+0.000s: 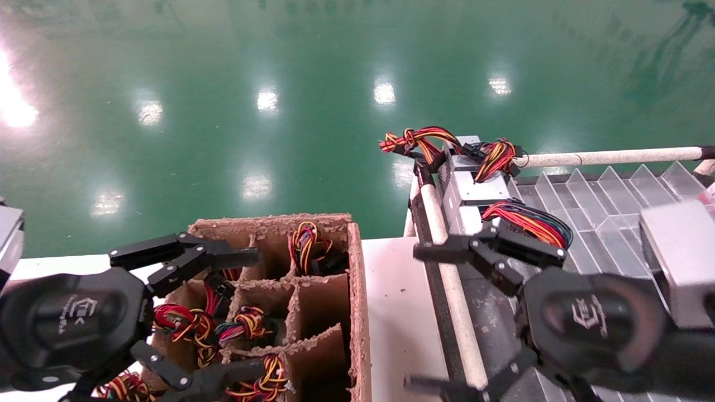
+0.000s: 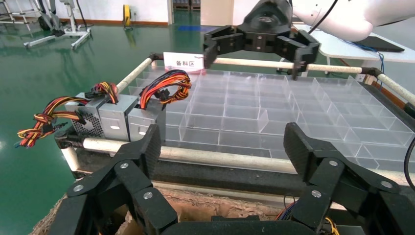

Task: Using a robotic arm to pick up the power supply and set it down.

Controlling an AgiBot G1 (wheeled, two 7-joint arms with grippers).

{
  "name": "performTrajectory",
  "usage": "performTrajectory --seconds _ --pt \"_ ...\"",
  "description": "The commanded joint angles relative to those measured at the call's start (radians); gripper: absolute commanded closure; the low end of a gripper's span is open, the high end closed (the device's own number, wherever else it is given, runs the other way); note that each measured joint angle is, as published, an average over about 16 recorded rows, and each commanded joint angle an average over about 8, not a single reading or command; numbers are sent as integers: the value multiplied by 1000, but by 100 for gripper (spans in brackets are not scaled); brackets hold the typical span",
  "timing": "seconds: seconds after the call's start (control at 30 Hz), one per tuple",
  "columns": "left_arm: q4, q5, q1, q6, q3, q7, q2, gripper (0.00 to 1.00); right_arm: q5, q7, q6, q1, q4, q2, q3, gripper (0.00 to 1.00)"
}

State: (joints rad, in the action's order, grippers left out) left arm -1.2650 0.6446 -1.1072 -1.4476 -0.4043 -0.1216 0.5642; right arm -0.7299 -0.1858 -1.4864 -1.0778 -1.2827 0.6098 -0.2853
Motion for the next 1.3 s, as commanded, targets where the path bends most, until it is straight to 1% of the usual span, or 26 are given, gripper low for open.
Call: performTrajectory --seconds 0.03,0.17,1.3 --pt "0 0 0 0 0 0 0 0 -1 -4 -22 8 -3 3 14 0" --pt "0 0 0 0 0 0 0 0 -1 -5 -33 12 -4 5 22 0" --pt "0 0 0 0 0 0 0 0 -1 -2 -9 4 -1 1 6 0"
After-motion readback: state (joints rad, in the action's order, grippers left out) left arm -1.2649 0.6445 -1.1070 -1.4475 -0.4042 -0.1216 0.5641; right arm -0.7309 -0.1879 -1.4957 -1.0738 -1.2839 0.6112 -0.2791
